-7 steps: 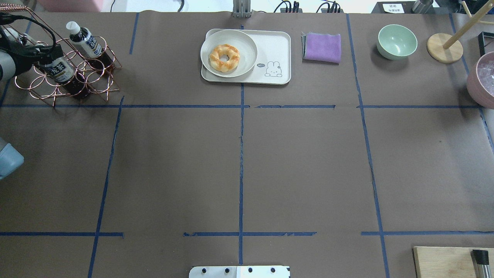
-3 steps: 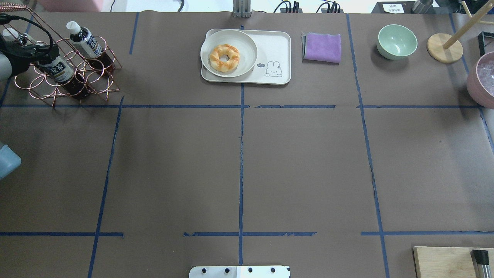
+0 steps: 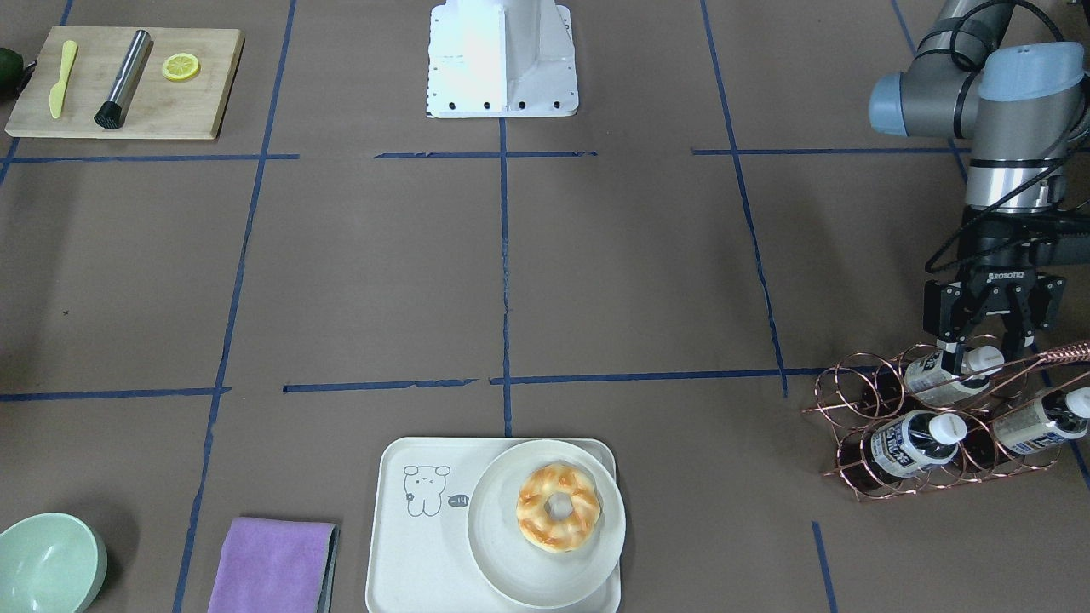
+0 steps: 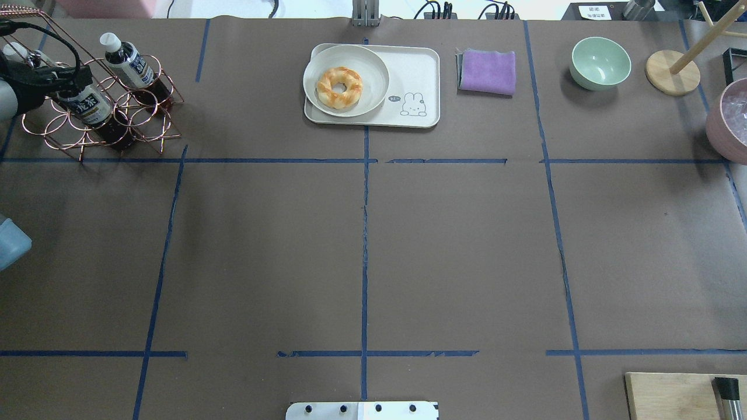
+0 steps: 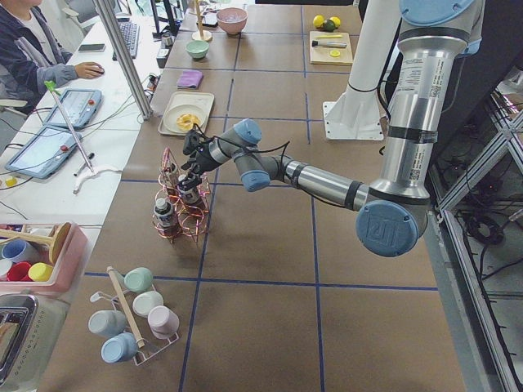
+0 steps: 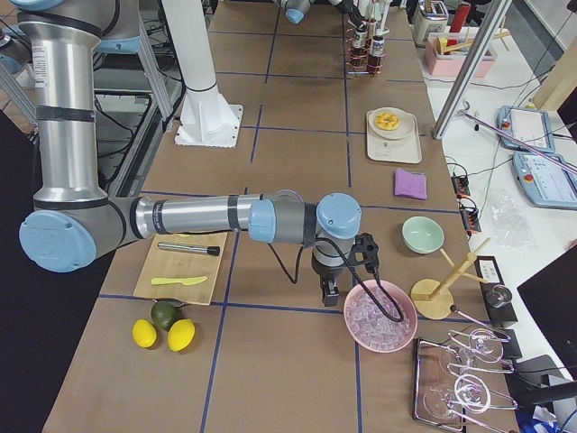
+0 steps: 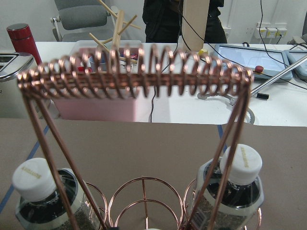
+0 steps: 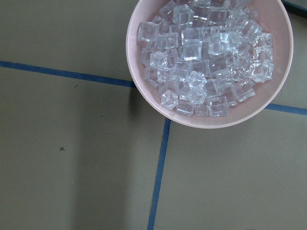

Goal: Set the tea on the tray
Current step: 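Reach the left gripper into the copper rack toward a dark tea bottle, then close the left gripper around the dark tea bottle in the rack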

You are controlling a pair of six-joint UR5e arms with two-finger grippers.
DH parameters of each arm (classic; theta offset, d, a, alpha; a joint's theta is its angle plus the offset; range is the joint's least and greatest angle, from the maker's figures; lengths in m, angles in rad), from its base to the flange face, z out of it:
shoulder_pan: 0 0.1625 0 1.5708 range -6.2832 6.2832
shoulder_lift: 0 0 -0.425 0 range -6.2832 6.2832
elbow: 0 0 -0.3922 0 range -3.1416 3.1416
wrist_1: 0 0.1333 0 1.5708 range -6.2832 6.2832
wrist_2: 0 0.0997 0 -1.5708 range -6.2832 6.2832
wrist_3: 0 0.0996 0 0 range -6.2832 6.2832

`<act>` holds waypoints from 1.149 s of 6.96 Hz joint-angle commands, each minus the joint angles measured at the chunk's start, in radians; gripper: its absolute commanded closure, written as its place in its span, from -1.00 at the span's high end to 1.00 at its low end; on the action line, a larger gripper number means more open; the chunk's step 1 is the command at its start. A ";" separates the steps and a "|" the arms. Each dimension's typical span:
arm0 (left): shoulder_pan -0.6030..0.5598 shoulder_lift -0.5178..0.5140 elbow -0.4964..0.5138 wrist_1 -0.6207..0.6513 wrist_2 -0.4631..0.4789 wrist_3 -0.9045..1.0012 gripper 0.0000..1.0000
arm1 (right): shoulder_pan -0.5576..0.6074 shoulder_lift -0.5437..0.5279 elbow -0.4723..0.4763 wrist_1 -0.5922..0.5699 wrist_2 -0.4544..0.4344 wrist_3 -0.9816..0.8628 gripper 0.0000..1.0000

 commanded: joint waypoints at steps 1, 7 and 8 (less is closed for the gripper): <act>-0.004 0.015 -0.002 -0.014 -0.029 0.002 0.42 | 0.000 -0.001 0.000 0.000 0.000 -0.001 1.00; -0.006 0.036 -0.008 -0.024 -0.032 0.057 0.14 | 0.000 -0.001 0.000 0.000 0.000 0.001 1.00; -0.006 0.031 -0.007 -0.022 -0.030 0.054 0.14 | 0.000 -0.001 0.000 0.000 0.000 0.001 1.00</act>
